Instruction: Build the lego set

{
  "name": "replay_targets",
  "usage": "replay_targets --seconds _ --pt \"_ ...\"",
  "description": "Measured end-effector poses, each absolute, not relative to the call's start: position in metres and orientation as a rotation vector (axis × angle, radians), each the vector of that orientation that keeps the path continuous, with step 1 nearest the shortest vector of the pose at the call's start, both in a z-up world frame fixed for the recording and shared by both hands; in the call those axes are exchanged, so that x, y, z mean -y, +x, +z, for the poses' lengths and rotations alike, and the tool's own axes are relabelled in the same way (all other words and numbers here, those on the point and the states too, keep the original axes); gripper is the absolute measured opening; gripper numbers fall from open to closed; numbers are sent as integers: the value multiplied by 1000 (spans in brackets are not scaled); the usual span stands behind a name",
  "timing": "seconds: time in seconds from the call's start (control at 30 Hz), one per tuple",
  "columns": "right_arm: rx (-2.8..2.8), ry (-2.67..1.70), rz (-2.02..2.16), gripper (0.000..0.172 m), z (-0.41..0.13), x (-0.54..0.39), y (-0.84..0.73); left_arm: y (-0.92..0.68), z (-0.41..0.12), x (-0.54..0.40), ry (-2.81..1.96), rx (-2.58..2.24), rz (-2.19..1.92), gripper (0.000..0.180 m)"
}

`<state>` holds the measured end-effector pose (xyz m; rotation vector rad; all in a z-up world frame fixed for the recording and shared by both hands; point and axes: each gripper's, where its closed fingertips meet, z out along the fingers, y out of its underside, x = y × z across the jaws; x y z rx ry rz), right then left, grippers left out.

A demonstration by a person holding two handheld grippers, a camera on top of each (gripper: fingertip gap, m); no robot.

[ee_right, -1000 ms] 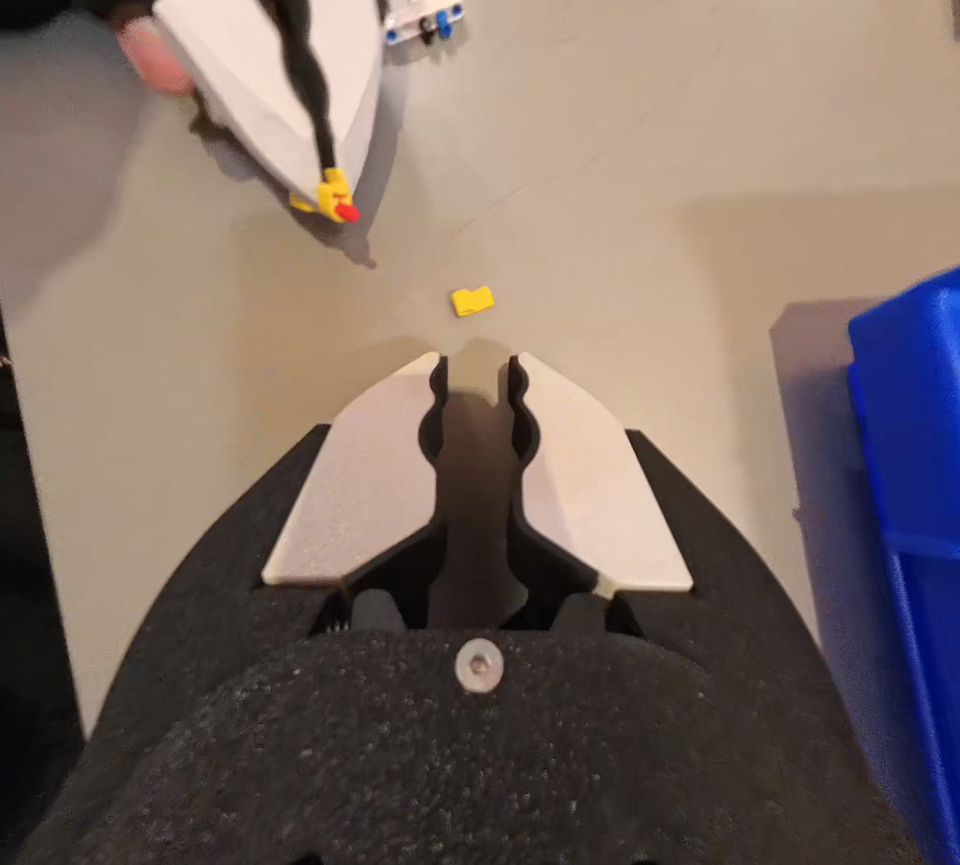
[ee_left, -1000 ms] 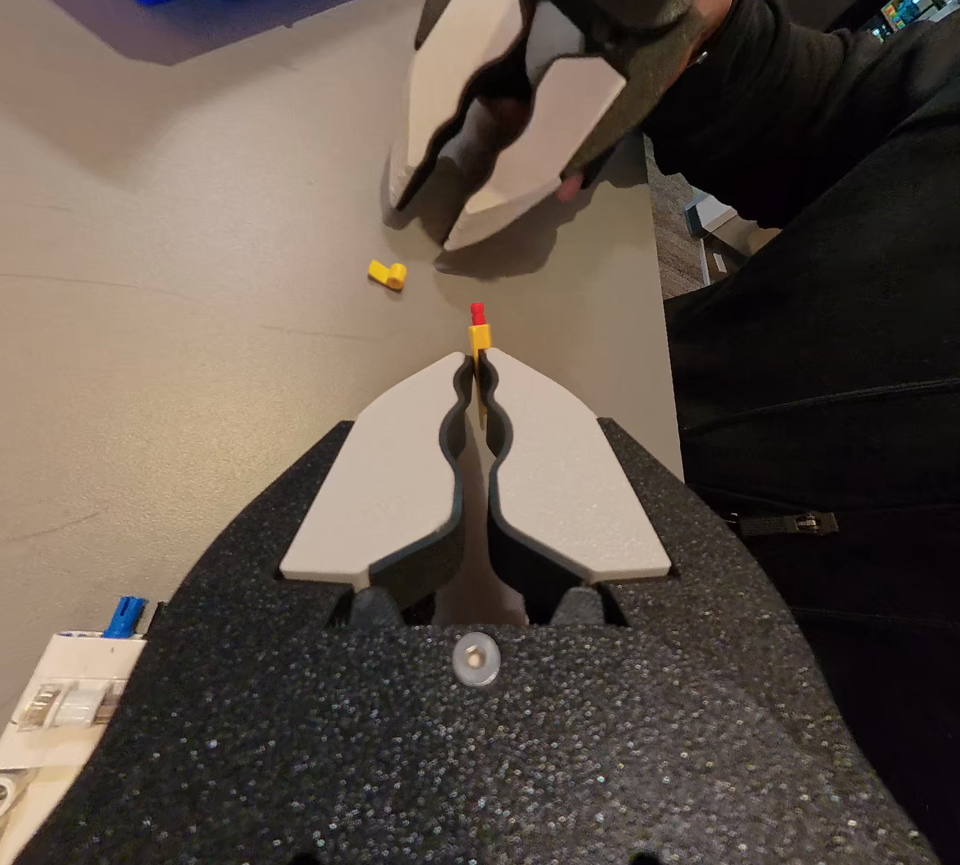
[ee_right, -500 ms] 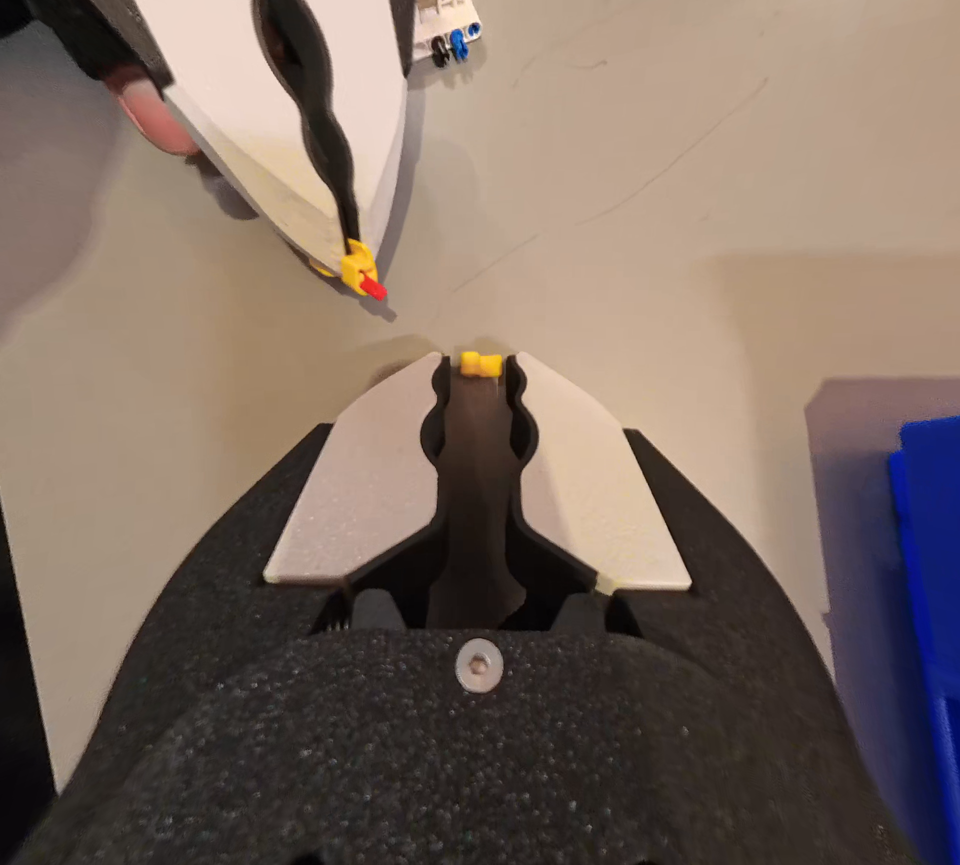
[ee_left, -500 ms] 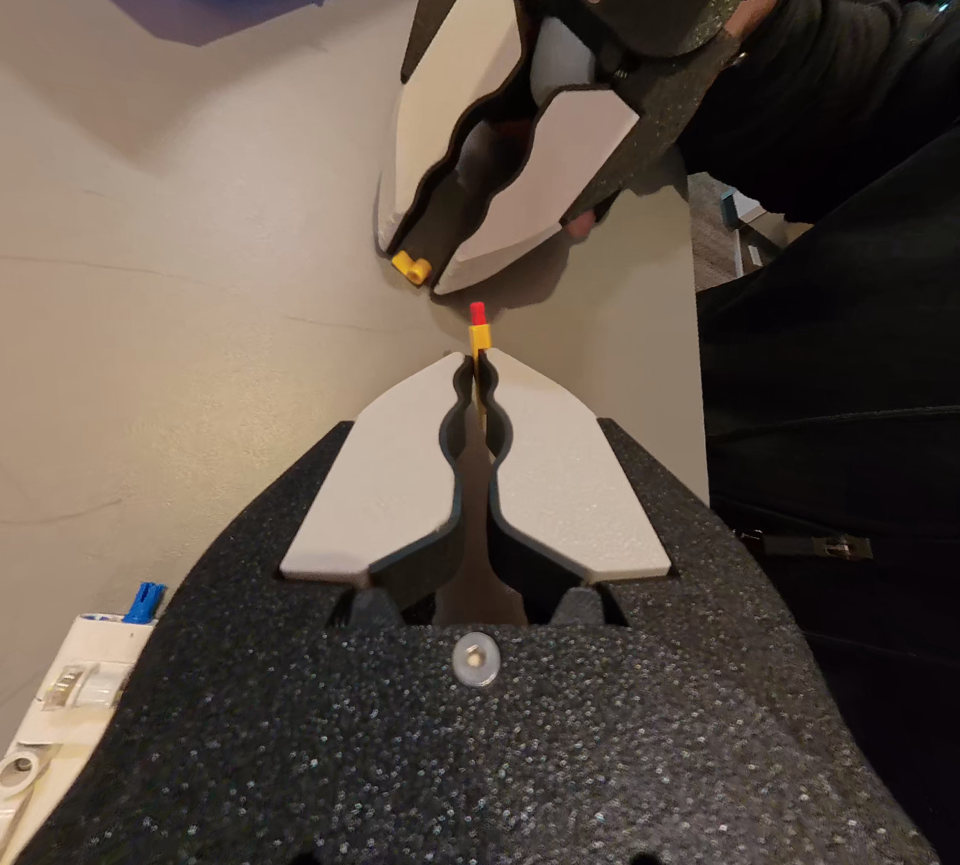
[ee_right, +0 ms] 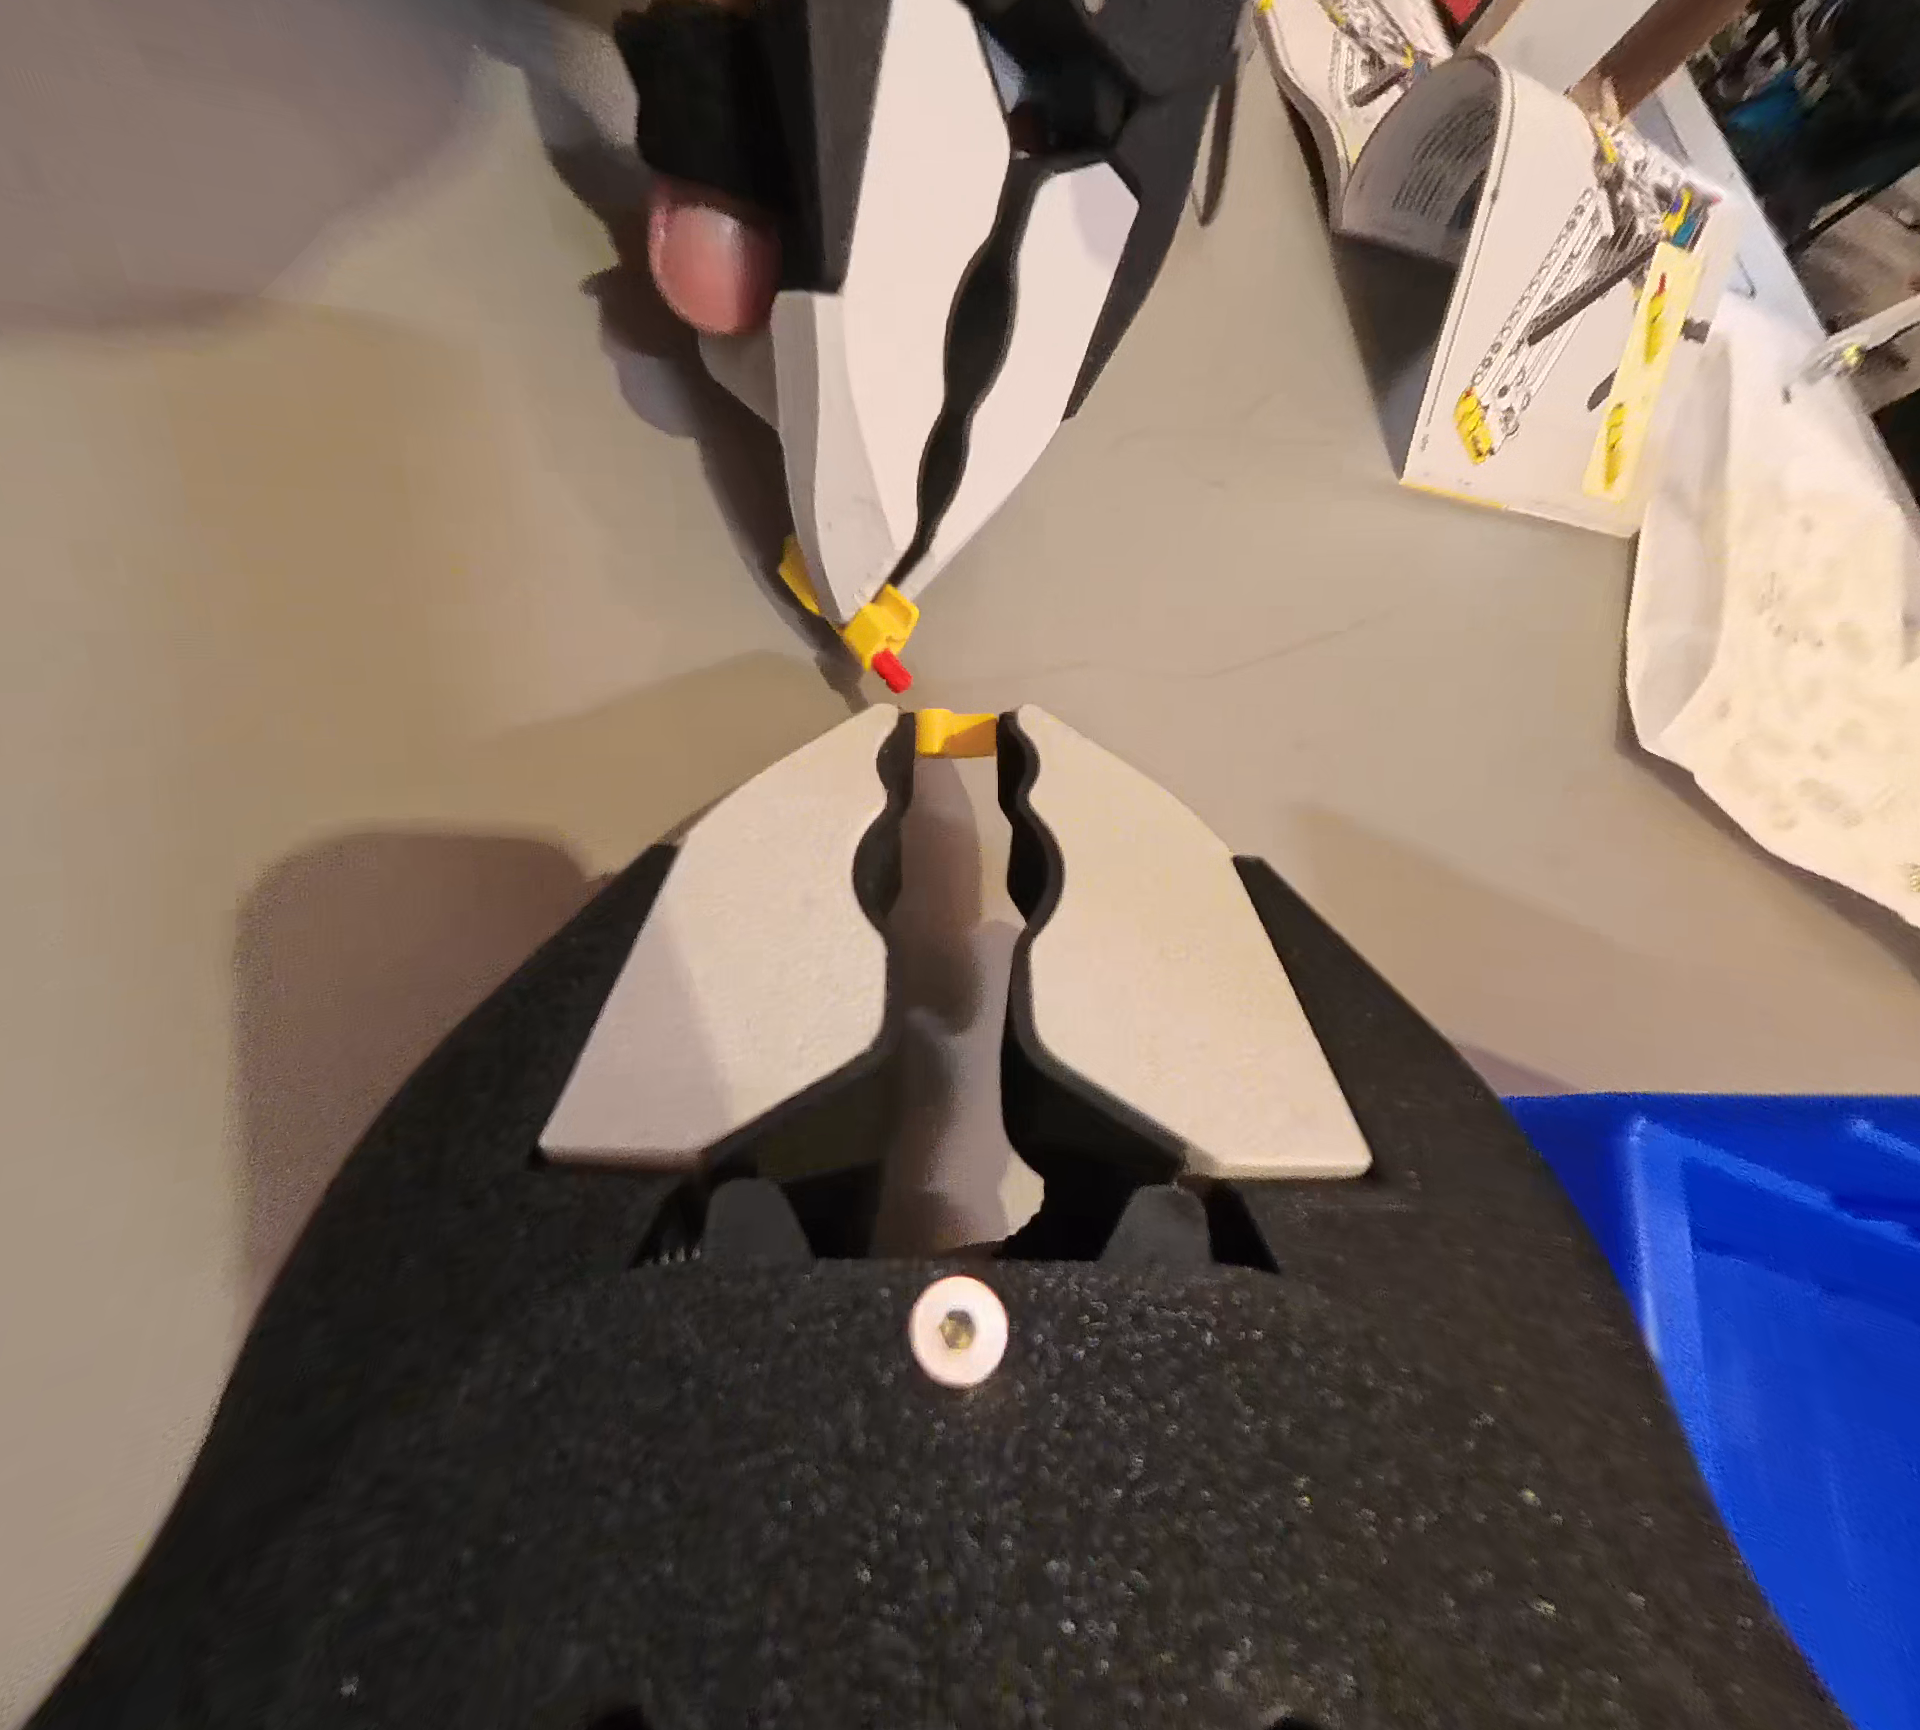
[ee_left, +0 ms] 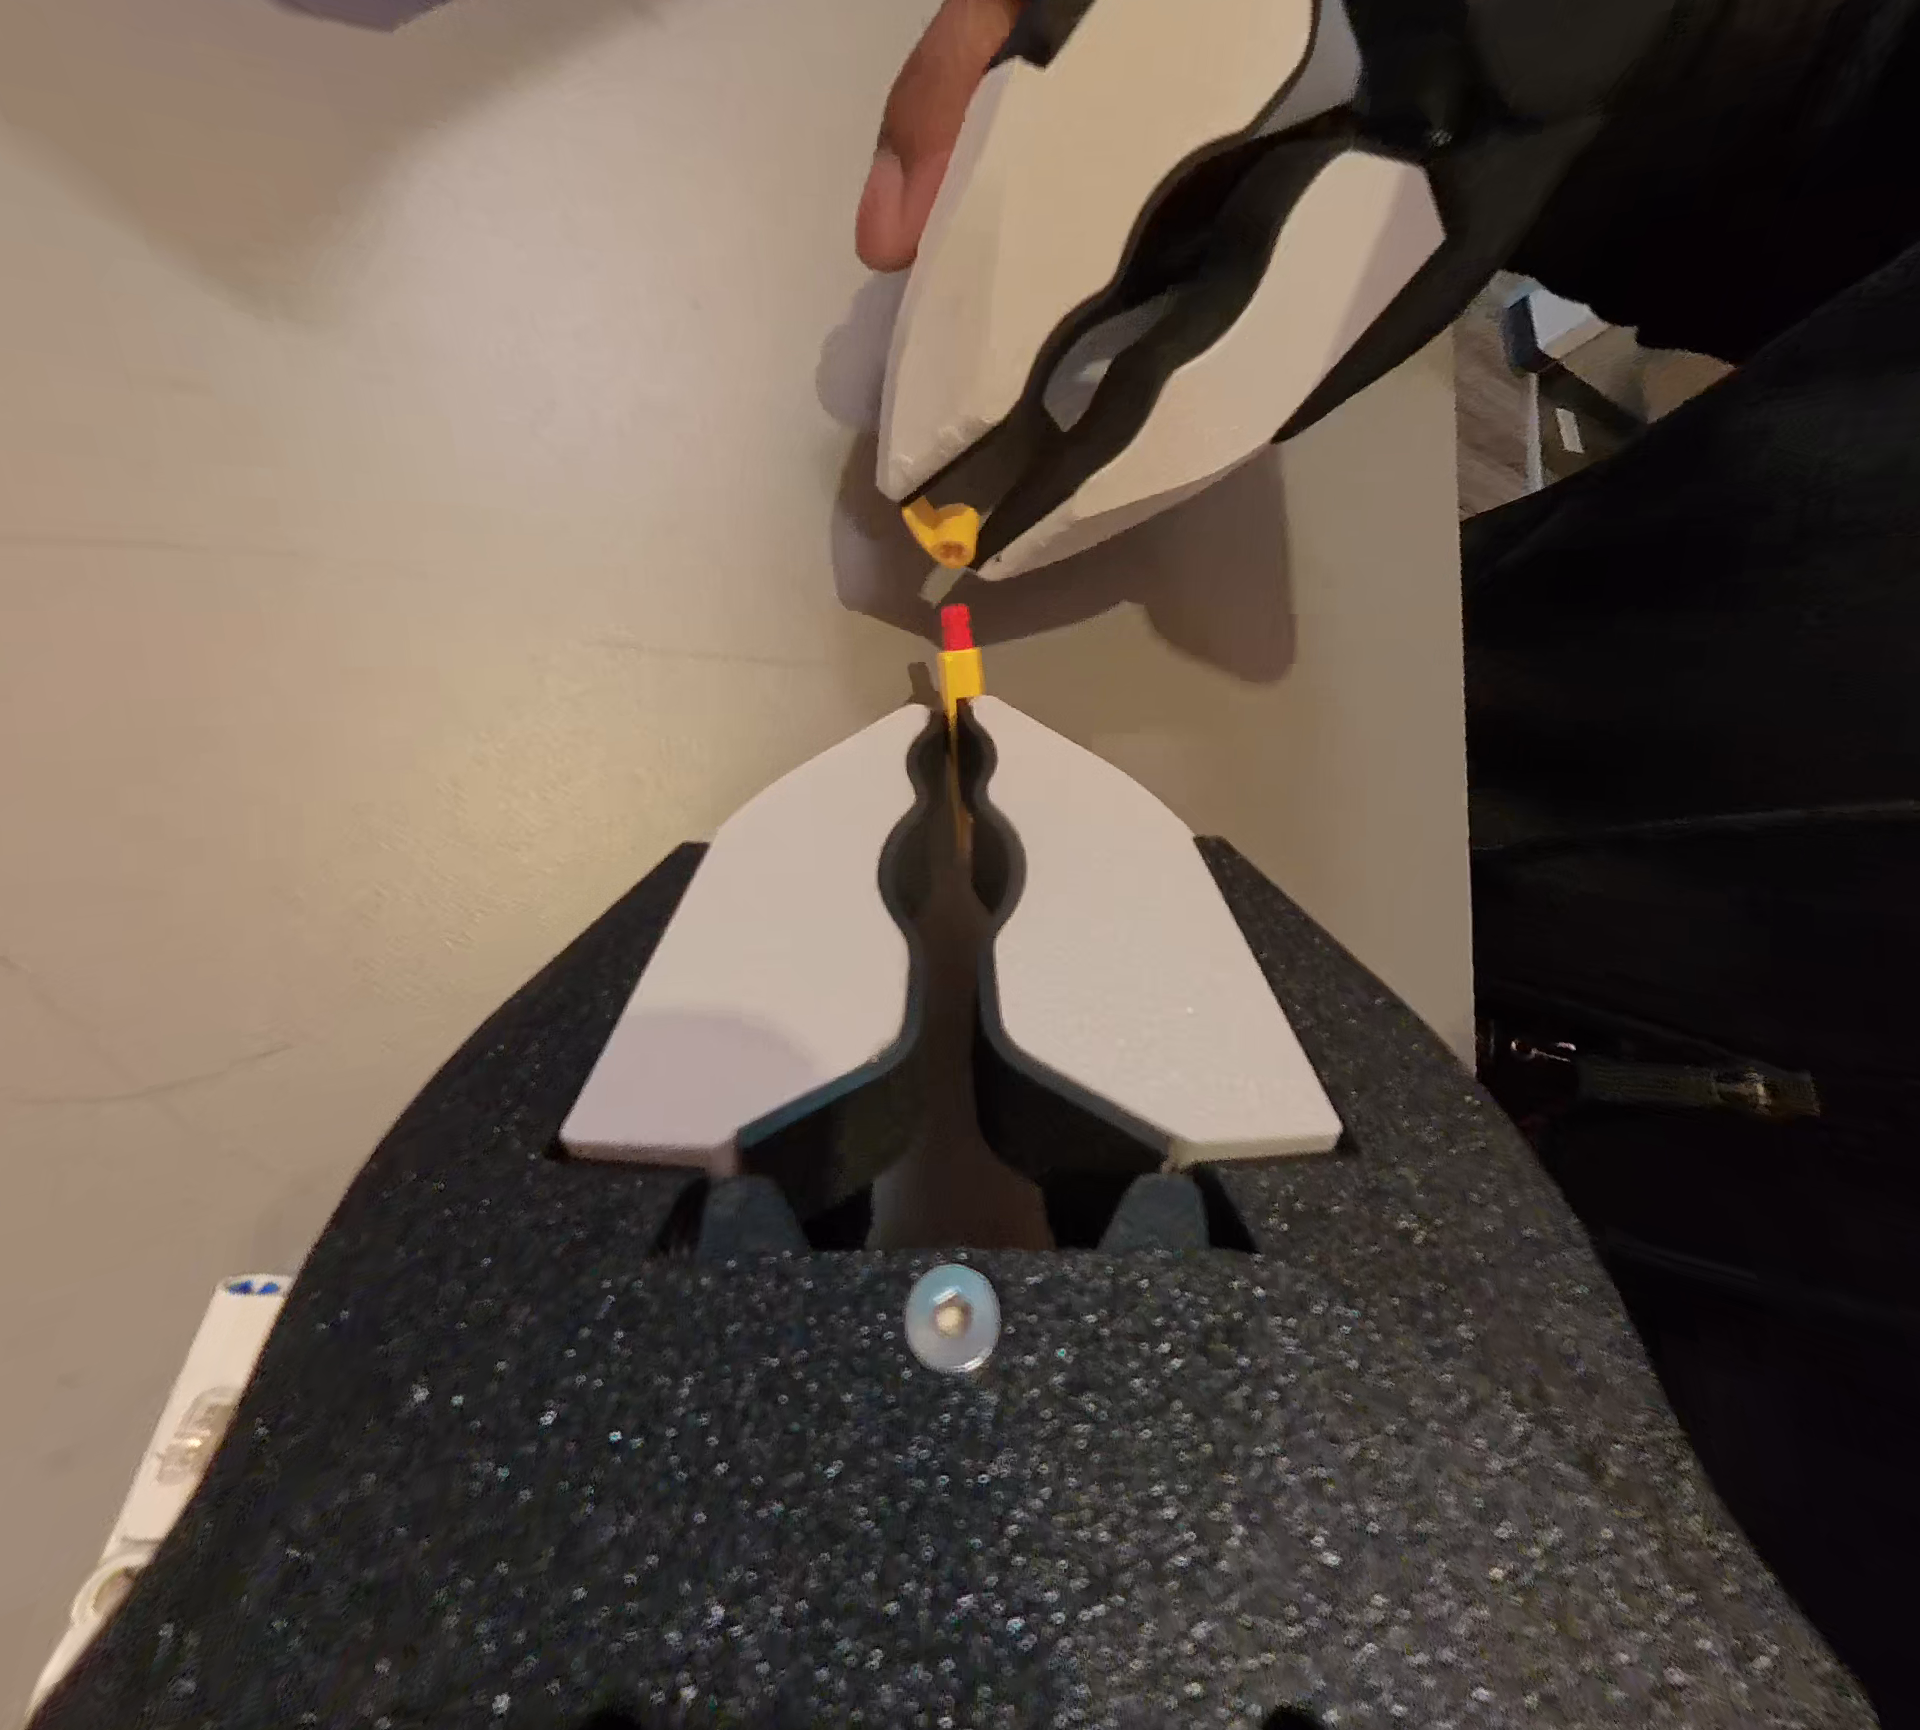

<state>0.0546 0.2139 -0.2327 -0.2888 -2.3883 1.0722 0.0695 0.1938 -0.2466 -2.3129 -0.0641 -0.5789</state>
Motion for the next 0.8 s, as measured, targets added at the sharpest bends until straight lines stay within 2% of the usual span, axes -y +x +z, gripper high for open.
replay_targets --seconds 0.37,0.8 --pt "2330 -29 951 15 -239 -212 60 73 -242 -200 -2279 72 -664 1" --pt "2299 44 955 15 -236 -208 64 77 -245 -196 -2312 49 -693 1"
